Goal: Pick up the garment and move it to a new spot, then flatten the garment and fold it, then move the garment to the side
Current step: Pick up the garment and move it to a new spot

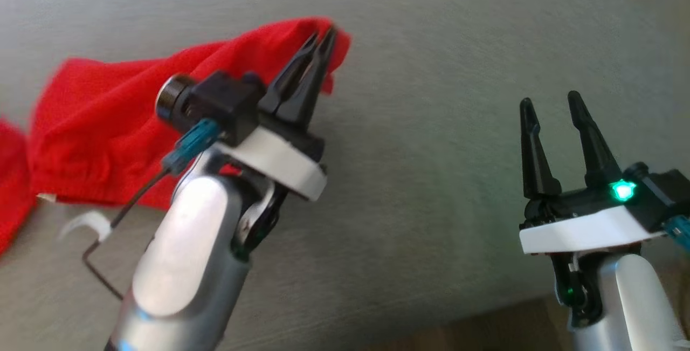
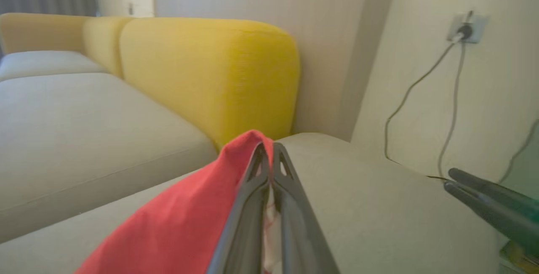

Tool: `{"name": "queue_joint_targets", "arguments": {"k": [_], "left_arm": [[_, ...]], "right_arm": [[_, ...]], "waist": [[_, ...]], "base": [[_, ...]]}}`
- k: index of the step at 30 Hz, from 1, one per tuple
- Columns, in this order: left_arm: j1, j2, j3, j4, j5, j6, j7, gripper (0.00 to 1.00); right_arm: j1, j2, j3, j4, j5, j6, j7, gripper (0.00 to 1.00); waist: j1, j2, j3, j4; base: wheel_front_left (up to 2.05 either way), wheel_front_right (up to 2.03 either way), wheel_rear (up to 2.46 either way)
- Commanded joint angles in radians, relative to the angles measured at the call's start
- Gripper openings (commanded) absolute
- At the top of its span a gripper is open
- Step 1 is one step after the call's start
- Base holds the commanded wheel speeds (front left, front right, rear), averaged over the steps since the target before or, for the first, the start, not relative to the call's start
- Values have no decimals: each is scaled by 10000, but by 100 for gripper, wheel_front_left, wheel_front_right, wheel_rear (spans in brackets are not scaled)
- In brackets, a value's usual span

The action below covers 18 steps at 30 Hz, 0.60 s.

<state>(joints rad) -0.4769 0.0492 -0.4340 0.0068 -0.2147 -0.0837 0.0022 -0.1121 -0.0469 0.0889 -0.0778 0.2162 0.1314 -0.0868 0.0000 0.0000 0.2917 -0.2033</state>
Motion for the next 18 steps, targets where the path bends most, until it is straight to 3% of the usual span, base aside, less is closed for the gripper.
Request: {"name": "queue_joint_targets", "arguments": {"k": [1, 6, 12, 14, 18], "left_arm": [[-369, 22, 166, -332, 4, -41, 40, 0], [-769, 15, -627, -32, -326, -44, 241, 0], [-703, 13, -1072, 1497, -909, -39, 401, 0], [-744, 12, -1180, 1940, -1050, -52, 362, 100], [-809, 12, -1356, 2276, -1250, -90, -142, 100]], "right_arm": [[-291, -35, 214, -287, 82, -7, -127, 100], [-310, -34, 260, -136, 474, -7, -577, 100], [-512, -34, 503, 191, 696, -7, -850, 100], [-597, -34, 538, 301, 701, -7, -896, 100], [-698, -34, 513, 467, 626, -7, -902, 100]], "waist": [[0, 0, 917, -1175], [0, 0, 1472, -1795], [0, 0, 1710, -1807], [0, 0, 1644, -1696], [0, 0, 1340, -1351]], "base": [[0, 0, 0], [0, 0, 0], [0, 0, 0], [0, 0, 0], [0, 0, 0]]}}
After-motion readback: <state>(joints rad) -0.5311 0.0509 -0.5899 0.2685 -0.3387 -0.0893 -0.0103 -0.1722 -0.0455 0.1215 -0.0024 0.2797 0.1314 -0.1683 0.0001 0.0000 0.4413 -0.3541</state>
